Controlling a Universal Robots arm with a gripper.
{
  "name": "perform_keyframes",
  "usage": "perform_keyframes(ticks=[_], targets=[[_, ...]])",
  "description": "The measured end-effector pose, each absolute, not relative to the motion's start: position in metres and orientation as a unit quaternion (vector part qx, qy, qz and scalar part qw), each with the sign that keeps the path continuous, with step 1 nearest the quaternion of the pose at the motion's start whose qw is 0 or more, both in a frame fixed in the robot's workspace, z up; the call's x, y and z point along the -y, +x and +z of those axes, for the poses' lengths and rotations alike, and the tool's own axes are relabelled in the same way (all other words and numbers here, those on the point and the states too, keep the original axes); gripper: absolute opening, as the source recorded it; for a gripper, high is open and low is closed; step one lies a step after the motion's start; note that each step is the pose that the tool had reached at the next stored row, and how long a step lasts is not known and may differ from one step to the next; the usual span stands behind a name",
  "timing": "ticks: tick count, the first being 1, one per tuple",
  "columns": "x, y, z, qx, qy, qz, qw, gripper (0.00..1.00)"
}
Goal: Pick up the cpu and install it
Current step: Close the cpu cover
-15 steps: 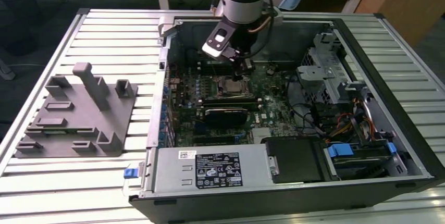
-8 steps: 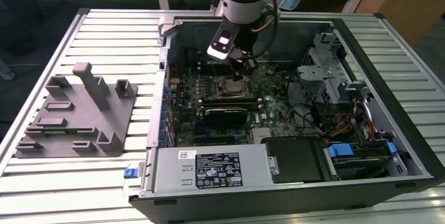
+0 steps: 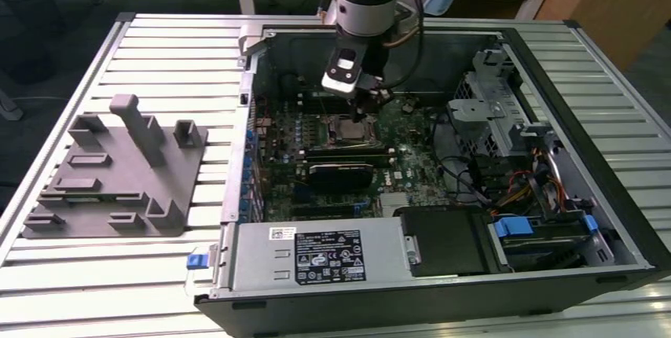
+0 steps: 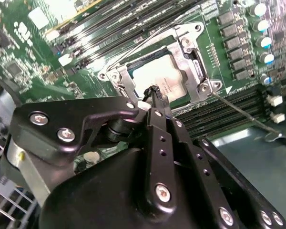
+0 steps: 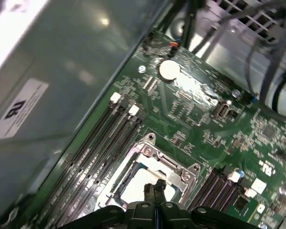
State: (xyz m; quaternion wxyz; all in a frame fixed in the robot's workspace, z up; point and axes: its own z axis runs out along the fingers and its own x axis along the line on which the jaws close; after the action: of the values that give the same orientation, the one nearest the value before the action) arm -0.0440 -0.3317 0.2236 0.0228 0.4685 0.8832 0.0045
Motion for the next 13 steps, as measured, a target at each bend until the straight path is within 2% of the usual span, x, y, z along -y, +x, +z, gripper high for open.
perform_keyframes(ticks=[13], targets=[[0.3317,-0.0440,0.2235,-0.932,0.362,0.007,0.022,0.11]])
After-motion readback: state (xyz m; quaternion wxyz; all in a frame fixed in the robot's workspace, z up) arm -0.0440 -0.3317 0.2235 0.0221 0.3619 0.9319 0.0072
